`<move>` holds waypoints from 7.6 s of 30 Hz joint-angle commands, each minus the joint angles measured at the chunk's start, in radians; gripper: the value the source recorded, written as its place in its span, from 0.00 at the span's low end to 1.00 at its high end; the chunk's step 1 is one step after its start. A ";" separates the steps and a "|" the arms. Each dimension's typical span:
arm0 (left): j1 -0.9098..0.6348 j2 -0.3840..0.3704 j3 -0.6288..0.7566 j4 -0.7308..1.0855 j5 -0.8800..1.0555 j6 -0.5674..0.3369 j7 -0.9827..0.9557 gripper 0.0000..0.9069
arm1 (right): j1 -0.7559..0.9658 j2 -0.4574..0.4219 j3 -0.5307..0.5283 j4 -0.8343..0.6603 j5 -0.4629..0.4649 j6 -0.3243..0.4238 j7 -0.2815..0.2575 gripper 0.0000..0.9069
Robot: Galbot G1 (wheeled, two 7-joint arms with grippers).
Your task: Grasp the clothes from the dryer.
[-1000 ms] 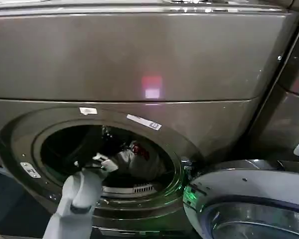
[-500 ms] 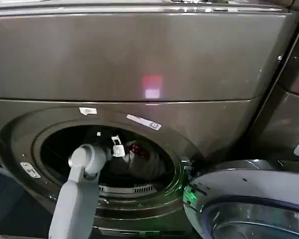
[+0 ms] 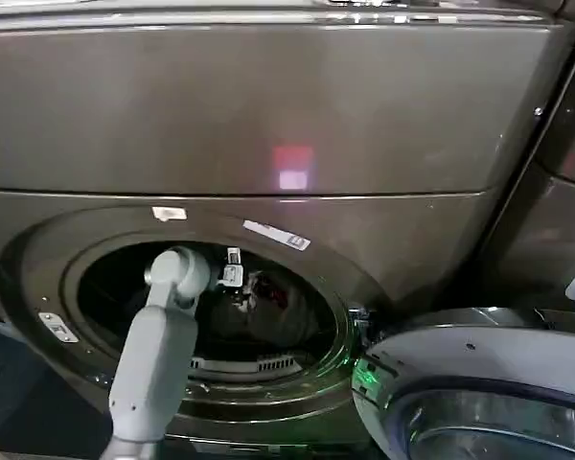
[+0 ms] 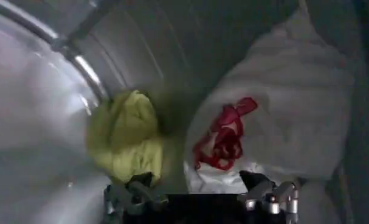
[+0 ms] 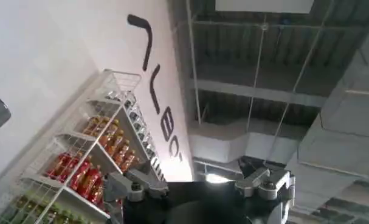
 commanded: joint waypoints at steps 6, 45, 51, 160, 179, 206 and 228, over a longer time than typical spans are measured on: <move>-0.039 0.057 0.101 0.084 -0.137 0.061 0.005 1.00 | 0.007 -0.002 -0.015 -0.003 0.002 0.002 -0.001 1.00; -0.083 0.023 0.113 0.368 -0.310 0.159 0.003 1.00 | 0.037 -0.002 -0.061 0.020 0.000 0.004 -0.005 1.00; -0.083 0.025 0.113 0.370 -0.307 0.162 0.003 1.00 | 0.037 -0.003 -0.061 0.023 0.001 0.004 -0.005 1.00; 0.758 -0.189 -0.220 -0.681 -1.034 0.309 -1.438 0.00 | 0.015 0.009 -0.006 0.040 0.050 -0.009 0.046 1.00; 0.777 -0.192 -0.223 -0.709 -1.028 0.330 -1.408 0.00 | 0.007 0.003 0.006 0.026 0.073 0.007 0.002 1.00; 0.789 -0.190 -0.220 -0.722 -1.030 0.338 -1.407 0.00 | 0.009 0.000 0.003 0.030 0.076 -0.008 0.011 1.00; 0.789 -0.187 -0.222 -0.713 -1.034 0.336 -1.405 0.00 | 0.020 0.005 -0.013 0.037 0.072 -0.019 0.007 1.00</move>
